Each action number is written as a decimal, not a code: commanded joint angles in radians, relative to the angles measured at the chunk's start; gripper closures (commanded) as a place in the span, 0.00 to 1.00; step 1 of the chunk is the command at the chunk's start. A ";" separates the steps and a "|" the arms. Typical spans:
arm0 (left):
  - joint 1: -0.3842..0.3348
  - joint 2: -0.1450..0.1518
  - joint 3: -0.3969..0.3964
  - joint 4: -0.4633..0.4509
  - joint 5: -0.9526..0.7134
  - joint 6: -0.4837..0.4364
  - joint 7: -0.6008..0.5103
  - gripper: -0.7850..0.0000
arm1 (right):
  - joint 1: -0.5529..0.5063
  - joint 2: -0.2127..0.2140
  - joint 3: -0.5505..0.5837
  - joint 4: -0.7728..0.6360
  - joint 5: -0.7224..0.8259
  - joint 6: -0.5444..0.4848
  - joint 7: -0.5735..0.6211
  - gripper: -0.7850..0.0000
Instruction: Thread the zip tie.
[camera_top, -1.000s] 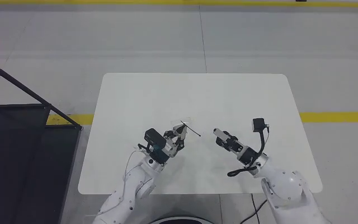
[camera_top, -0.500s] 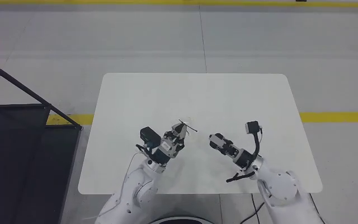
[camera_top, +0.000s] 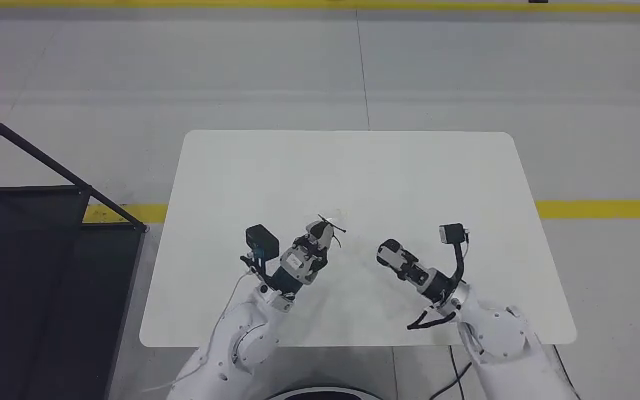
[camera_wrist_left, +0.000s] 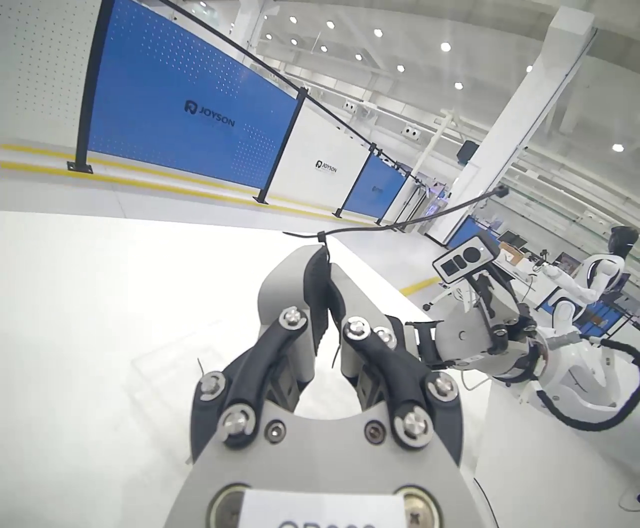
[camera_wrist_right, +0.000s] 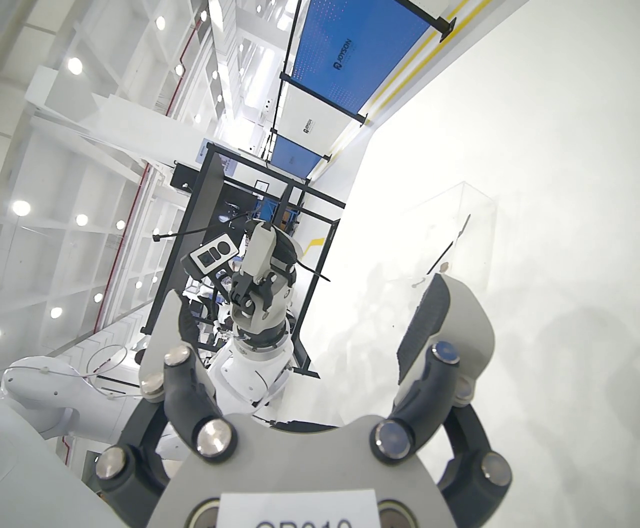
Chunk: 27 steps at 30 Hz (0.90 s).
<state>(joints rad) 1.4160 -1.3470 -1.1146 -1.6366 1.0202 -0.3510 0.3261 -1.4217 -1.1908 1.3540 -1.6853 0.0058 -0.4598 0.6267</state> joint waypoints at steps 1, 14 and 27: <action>0.003 -0.001 0.004 -0.005 -0.009 0.003 -0.007 1.00 | 0.009 -0.002 -0.028 0.013 0.021 -0.023 0.027 0.00; -0.003 -0.006 0.008 0.008 -0.148 -0.045 -0.046 1.00 | 0.135 -0.012 -0.119 0.225 0.248 -0.149 0.173 0.33; -0.023 -0.014 0.030 0.046 -0.142 -0.044 -0.027 1.00 | 0.221 -0.030 -0.211 0.320 0.251 -0.157 0.155 0.49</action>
<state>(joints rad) 1.3940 -1.3610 -1.0847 -1.5921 0.8746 -0.3956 0.2971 -1.2042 -1.2202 1.1465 -1.3676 0.2566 -0.6166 0.7835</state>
